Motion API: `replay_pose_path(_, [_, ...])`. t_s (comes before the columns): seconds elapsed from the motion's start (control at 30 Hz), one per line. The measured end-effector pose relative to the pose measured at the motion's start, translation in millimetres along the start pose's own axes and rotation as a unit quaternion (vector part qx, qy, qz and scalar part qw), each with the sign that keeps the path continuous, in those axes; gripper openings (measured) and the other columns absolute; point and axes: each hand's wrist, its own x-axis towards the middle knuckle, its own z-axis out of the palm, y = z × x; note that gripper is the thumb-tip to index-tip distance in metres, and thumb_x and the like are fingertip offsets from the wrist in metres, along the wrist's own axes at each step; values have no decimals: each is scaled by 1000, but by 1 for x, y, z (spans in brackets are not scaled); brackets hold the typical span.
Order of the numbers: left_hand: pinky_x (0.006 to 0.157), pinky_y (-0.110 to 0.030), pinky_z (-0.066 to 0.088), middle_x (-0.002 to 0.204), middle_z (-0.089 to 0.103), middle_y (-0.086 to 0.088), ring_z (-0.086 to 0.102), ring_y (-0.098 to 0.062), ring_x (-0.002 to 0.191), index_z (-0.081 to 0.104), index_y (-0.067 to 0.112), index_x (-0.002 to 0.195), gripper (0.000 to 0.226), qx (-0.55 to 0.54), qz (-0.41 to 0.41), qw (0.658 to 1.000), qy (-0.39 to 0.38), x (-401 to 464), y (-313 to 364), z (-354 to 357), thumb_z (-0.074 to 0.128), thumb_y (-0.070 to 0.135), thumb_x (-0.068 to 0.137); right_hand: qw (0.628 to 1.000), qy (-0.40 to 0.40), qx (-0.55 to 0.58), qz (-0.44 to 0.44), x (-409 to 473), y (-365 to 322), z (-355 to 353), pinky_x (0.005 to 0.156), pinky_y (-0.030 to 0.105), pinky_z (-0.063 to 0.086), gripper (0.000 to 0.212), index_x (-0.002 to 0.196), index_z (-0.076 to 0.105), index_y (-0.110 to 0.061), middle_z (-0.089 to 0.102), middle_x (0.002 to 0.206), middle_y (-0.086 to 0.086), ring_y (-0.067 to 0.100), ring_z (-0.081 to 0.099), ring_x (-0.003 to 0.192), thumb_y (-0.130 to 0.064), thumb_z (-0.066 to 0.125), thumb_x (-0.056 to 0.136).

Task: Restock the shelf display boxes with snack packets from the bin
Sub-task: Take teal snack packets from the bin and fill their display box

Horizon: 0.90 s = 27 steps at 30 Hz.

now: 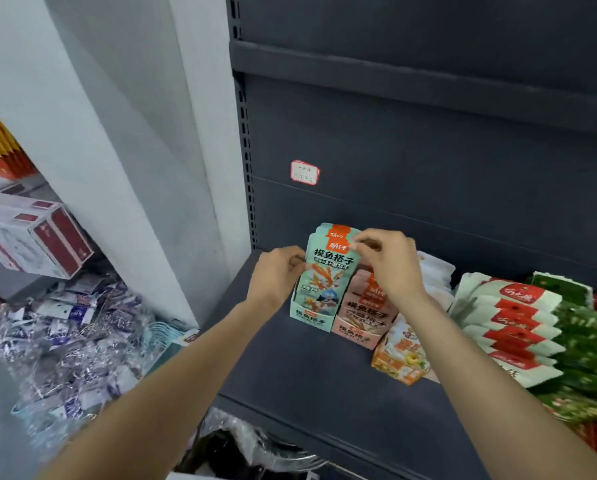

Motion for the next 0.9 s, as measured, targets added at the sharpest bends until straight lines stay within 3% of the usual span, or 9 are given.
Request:
replay_pose_path(0.13, [79,-26,54,101,72,-1,66,-10,88,68,13,99,13,14,-15,999,-38,3,-9,2,65,16,87,997,-53,-59,3,2,13,9,77,30,44,15,98,75,-18,70,96,-1,15,63,89,-22,67,87])
replay_pose_path(0.27, [72,-1,42,105,62,13,57,4,85,60,19,122,34,-35,33,999,13,-2,8,1,63,14,88,996,-69,-59,10,-1,15,16,84,38,52,17,102,73,-17,71,102,-1,15,64,96,-20,67,87])
replay_pose_path(0.4, [79,-18,51,109,64,1,61,-8,93,66,17,113,23,13,55,998,19,-3,9,-1,59,16,91,994,-79,-73,9,-5,13,20,81,39,54,15,100,72,-21,72,100,-2,13,65,93,-20,67,86])
replay_pose_path(0.53, [77,-18,48,114,62,-4,62,-12,96,64,13,120,29,72,52,996,-13,-1,5,-3,55,16,93,989,-101,-106,8,-6,11,22,84,34,53,17,103,73,-22,70,110,-5,12,63,104,-22,65,88])
replay_pose_path(0.67, [83,-22,48,118,63,-5,62,-15,102,60,12,124,31,62,45,997,-15,1,10,-9,57,15,92,989,-102,-108,6,-6,0,18,80,26,48,25,114,67,-19,65,118,-1,14,60,106,-21,64,89])
replay_pose_path(0.77, [88,-26,49,118,60,-4,60,-15,103,57,15,124,33,55,43,997,13,-11,9,-17,59,17,91,994,-66,-85,-3,-17,-13,19,74,20,42,25,114,66,-21,62,116,-2,11,60,99,-21,64,88])
replay_pose_path(0.9, [87,-31,51,113,60,-3,59,-13,95,59,16,120,28,38,34,999,2,-48,0,-36,57,19,92,998,-66,18,16,-50,-38,35,77,30,52,24,109,67,-22,67,101,-3,9,61,82,-17,66,86])
